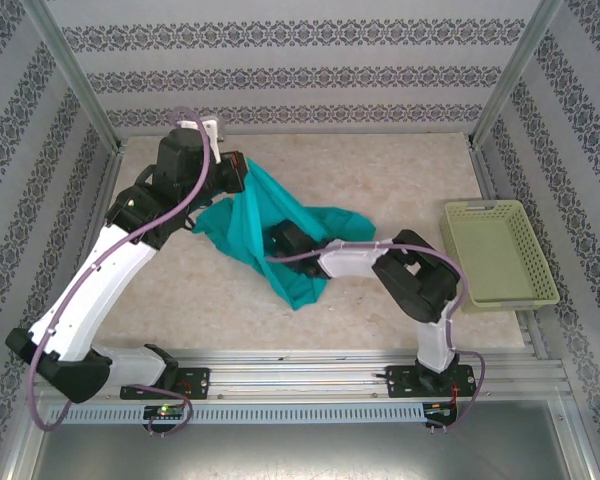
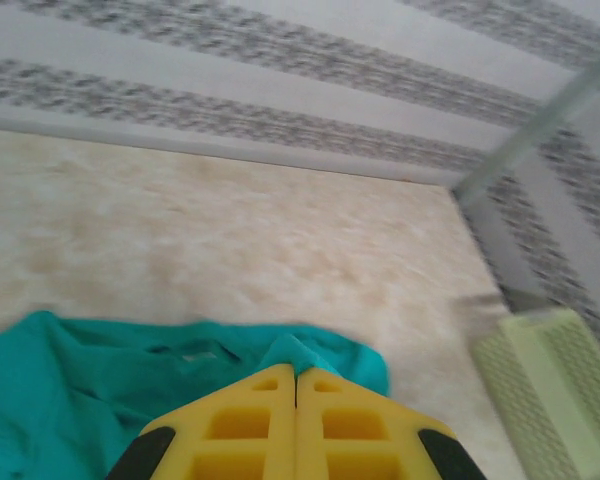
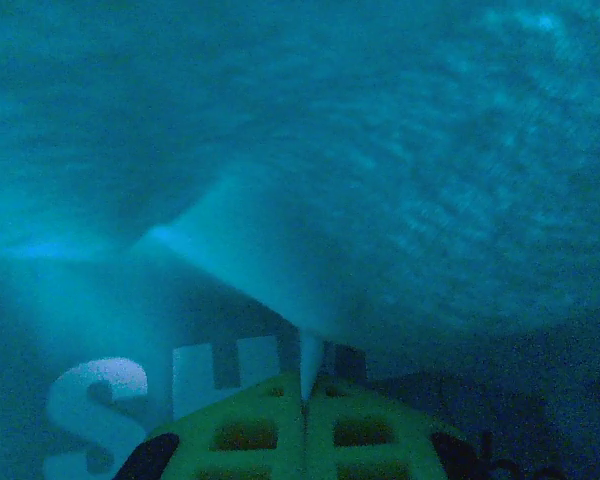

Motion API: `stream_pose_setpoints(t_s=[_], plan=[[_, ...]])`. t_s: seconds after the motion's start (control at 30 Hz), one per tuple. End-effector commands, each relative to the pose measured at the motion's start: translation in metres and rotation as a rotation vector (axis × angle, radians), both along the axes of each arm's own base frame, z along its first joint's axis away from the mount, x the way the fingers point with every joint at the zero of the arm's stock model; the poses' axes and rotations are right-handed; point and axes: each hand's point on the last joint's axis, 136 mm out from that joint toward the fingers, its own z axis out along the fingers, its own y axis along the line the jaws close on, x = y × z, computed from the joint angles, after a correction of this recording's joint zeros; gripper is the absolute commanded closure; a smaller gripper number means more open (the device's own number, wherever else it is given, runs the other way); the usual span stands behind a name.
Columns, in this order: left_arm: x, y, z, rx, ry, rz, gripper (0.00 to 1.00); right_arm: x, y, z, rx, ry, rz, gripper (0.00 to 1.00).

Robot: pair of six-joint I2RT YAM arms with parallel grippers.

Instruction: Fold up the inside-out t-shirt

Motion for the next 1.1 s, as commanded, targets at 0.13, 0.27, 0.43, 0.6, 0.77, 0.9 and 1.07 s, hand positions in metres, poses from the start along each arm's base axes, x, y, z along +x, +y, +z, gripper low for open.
stream_pose_setpoints(t_s=[0.13,0.27,0.43,0.6,0.77,0.9,1.07], plan=[[0.062,0.079,-0.096,0.001,0.254,0.235,1.00,-0.050,0.025,0.045,0.261,-0.132,0.216,1.00],[0.082,0.111,-0.164,0.051,0.417,0.318,1.00,-0.076,0.024,0.053,0.326,-0.153,0.282,1.00],[0.085,0.119,-0.254,0.175,0.668,0.323,1.00,-0.094,0.027,0.071,0.405,-0.167,0.326,1.00],[0.065,0.098,-0.291,0.225,0.756,0.234,0.95,-0.095,0.024,0.081,0.462,-0.179,0.299,1.00],[0.019,0.039,-0.258,0.225,0.602,0.043,0.52,-0.092,0.021,0.075,0.469,-0.174,0.267,1.00],[-0.028,-0.008,-0.235,0.183,0.464,-0.131,0.36,-0.094,0.018,0.075,0.501,-0.181,0.252,1.00],[-0.065,-0.052,-0.248,0.071,0.427,-0.308,0.28,-0.096,0.020,0.080,0.543,-0.188,0.259,1.00]])
